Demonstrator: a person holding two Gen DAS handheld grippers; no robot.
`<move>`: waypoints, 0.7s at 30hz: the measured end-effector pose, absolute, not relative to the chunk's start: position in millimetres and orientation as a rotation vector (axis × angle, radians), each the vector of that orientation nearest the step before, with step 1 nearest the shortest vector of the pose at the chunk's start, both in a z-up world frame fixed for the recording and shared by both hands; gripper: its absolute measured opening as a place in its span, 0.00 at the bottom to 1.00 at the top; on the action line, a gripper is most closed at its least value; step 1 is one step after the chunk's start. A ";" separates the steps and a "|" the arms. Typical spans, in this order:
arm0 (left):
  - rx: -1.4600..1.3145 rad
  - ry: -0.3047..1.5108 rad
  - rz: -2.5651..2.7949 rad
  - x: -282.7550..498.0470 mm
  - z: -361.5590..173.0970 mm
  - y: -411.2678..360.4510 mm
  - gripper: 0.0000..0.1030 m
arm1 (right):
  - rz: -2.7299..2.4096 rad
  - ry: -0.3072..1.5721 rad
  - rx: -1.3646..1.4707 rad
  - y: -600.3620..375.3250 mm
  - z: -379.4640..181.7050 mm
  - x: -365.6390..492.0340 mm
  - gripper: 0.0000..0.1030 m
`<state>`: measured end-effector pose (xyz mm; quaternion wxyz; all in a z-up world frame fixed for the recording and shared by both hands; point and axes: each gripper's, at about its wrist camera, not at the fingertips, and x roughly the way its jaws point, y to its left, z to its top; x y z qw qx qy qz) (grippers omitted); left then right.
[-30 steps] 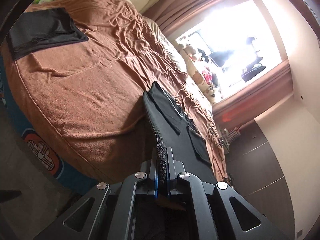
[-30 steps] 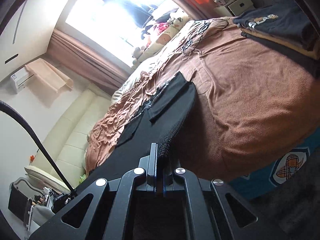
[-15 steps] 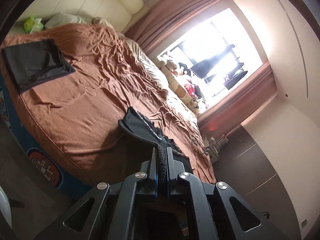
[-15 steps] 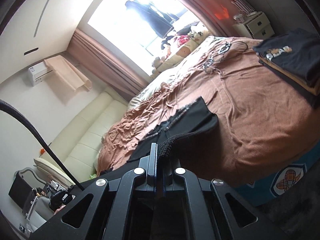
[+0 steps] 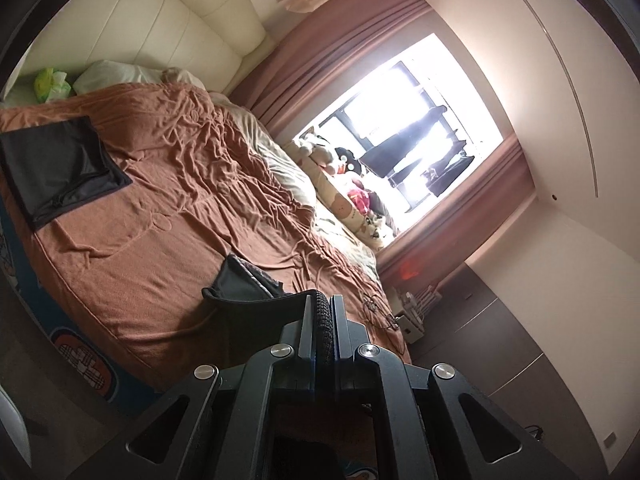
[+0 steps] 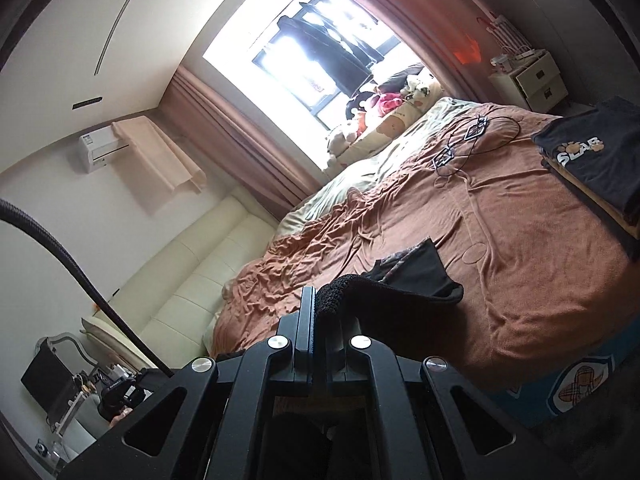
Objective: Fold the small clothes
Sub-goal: 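Lift the hem with both grippers and fold it over toward the collar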
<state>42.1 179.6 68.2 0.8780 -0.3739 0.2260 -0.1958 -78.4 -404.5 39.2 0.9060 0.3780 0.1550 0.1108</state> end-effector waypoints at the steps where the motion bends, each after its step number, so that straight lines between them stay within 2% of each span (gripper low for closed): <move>1: -0.780 0.476 -0.405 43.7 66.4 179.2 0.05 | 0.226 0.326 0.781 -404.1 36.6 -75.6 0.00; 8: -0.790 0.532 -0.379 68.6 44.2 175.0 0.05 | 0.197 0.384 0.804 -407.4 20.7 -47.4 0.00; 21: -0.783 0.610 -0.325 133.0 24.4 163.7 0.05 | 0.173 0.448 0.835 -415.1 28.3 25.4 0.00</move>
